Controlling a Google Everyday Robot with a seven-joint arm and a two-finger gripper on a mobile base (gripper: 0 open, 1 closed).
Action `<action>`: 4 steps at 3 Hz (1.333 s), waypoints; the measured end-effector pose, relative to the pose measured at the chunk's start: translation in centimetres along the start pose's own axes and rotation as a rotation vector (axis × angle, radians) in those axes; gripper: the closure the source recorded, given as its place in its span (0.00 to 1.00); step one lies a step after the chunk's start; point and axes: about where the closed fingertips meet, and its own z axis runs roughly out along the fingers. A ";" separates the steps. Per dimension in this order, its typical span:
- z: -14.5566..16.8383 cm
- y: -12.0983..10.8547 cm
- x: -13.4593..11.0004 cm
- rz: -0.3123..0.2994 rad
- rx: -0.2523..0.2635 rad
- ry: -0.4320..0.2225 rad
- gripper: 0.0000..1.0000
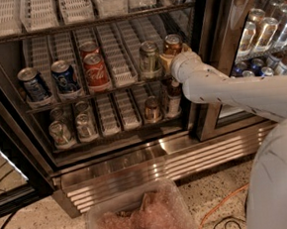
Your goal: Pick orange can from middle shelf of fridge
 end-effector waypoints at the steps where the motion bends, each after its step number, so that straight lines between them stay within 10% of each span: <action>1: -0.1 0.1 0.0 -0.011 -0.003 0.000 1.00; 4: -3.2 0.2 -4.9 -0.095 -0.057 -0.126 1.00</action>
Offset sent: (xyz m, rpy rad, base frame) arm -0.0166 0.0048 0.0229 -0.0589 -0.0537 0.0660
